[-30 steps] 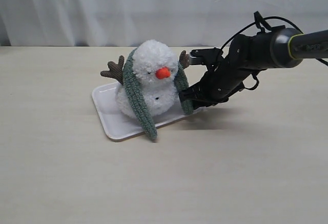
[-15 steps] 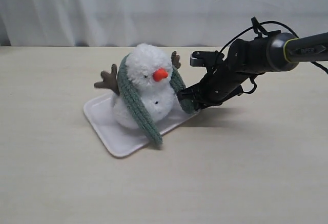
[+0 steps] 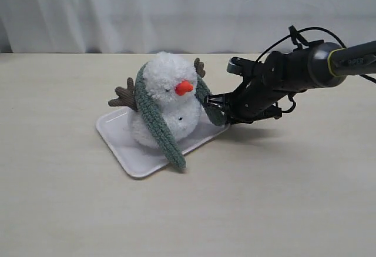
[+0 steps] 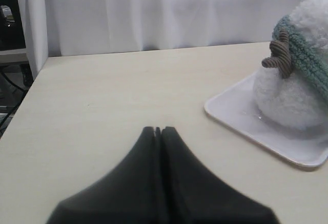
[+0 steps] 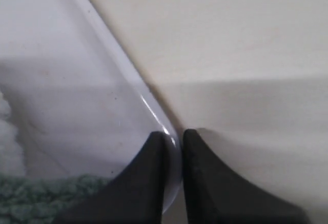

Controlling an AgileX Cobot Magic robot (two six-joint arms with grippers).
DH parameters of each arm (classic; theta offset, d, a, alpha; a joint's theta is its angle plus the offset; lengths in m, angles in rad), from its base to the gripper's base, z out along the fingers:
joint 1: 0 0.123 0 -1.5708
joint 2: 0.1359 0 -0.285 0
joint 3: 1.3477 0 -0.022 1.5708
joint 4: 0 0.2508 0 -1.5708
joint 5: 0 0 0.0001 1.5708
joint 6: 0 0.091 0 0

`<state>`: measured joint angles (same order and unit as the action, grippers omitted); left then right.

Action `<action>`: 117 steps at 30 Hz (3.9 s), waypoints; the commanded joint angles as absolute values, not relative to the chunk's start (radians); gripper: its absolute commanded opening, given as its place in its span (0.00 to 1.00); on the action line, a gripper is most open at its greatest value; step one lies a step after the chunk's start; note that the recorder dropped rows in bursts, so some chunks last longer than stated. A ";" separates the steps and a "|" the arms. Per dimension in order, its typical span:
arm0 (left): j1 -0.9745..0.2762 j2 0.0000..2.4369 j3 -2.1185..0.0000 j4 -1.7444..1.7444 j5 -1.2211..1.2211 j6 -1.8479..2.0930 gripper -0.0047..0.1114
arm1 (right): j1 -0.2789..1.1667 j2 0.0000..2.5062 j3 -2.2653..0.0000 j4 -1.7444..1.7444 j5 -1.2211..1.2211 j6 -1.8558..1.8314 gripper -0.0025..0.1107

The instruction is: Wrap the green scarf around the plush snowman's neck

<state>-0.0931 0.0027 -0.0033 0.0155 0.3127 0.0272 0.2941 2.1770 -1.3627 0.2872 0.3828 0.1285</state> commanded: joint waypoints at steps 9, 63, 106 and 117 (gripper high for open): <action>-0.100 0.000 0.000 0.013 0.305 0.025 0.04 | 0.229 2.028 -1.117 0.284 0.144 0.231 0.06; -0.100 0.000 0.000 0.013 0.305 0.025 0.04 | 0.186 1.928 -0.832 0.427 0.107 0.169 0.23; -0.100 0.000 0.000 0.013 0.305 0.025 0.04 | 0.152 2.036 -1.108 0.149 0.344 0.089 0.06; -0.100 0.000 0.000 0.013 0.305 0.025 0.04 | 0.152 1.984 -0.957 0.134 0.245 0.215 0.06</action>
<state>-0.0931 0.0027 -0.0033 0.0155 0.3127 0.0272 0.1572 1.9889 -0.9982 0.1544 0.1897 0.2050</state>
